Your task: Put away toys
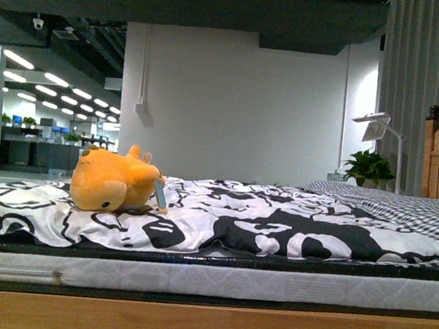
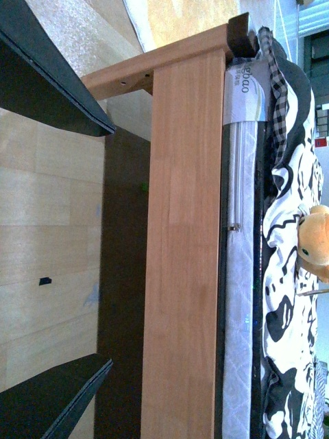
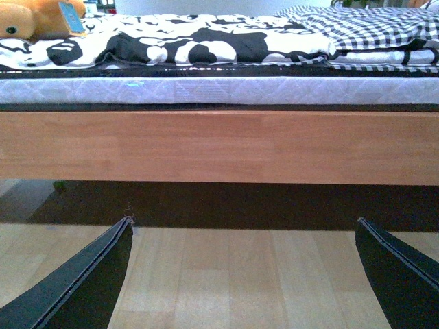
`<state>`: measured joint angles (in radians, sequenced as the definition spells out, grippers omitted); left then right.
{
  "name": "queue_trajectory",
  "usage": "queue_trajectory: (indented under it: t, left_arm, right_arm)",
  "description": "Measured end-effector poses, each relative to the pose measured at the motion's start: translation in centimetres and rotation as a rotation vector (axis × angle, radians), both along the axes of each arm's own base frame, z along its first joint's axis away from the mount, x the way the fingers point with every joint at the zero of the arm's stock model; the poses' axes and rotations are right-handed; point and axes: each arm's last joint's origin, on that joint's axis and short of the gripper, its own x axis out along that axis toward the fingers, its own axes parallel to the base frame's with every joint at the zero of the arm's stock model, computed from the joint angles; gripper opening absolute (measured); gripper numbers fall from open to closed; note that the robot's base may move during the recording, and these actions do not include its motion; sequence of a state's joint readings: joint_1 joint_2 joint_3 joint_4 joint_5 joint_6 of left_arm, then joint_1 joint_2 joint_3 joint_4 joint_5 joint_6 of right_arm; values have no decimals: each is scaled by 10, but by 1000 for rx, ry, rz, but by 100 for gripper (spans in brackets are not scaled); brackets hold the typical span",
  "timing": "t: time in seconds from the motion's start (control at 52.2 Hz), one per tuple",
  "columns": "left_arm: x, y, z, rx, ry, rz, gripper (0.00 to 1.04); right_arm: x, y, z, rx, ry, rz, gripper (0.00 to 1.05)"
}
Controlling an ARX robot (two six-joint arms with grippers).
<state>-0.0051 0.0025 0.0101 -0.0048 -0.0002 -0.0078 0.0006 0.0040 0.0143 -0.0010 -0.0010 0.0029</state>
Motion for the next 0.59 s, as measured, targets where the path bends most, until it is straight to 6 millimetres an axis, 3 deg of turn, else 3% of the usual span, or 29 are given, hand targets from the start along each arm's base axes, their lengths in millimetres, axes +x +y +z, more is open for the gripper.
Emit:
queue_trajectory:
  t: [0.594]
  left_arm:
    - [0,0,0,0,0,0,98]
  right_arm:
    - [0,0,0,0,0,0,98]
